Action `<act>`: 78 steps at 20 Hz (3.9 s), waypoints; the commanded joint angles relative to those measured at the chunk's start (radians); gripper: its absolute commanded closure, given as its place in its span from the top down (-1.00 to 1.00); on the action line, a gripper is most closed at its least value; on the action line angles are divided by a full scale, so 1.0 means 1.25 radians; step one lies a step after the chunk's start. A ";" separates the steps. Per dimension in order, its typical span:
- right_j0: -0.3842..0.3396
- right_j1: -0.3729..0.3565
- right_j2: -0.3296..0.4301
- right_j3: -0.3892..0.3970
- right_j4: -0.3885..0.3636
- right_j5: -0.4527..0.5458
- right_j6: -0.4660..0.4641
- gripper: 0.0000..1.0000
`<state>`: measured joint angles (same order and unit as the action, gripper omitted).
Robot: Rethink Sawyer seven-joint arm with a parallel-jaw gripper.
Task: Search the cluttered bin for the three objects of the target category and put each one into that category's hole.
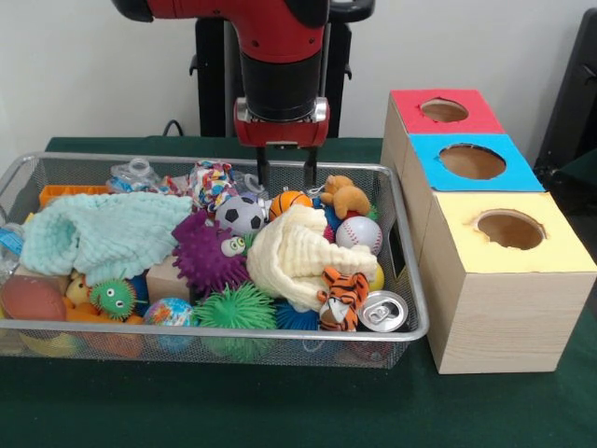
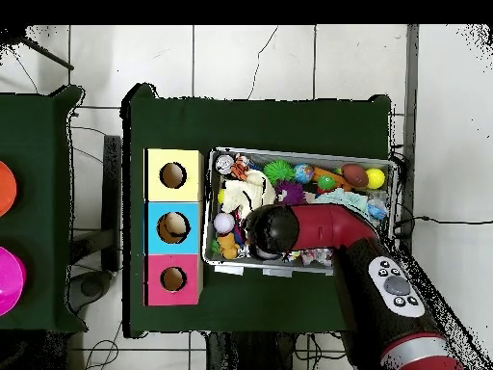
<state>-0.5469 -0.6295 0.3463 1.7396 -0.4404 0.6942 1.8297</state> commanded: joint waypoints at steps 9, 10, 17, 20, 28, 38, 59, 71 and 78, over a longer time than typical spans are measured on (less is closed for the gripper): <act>-0.056 0.055 -0.010 0.043 -0.077 -0.074 -0.048 1.00; -0.062 0.059 -0.009 0.044 -0.080 -0.078 -0.050 1.00; -0.096 0.080 0.007 0.048 -0.103 -0.099 -0.061 1.00; -0.113 0.084 0.017 0.042 -0.109 -0.090 -0.075 1.00; -0.151 0.106 0.041 0.037 -0.121 -0.082 -0.098 1.00; -0.155 0.118 0.050 0.038 -0.126 -0.085 -0.087 1.00; -0.132 -0.086 0.083 0.137 -0.018 0.058 -0.086 1.00; -0.172 -0.089 0.097 0.099 -0.030 0.112 -0.150 1.00; -0.196 -0.056 0.106 0.077 -0.064 0.100 -0.161 1.00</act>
<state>-0.7630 -0.7432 0.4134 1.8785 -0.4858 0.7370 1.8297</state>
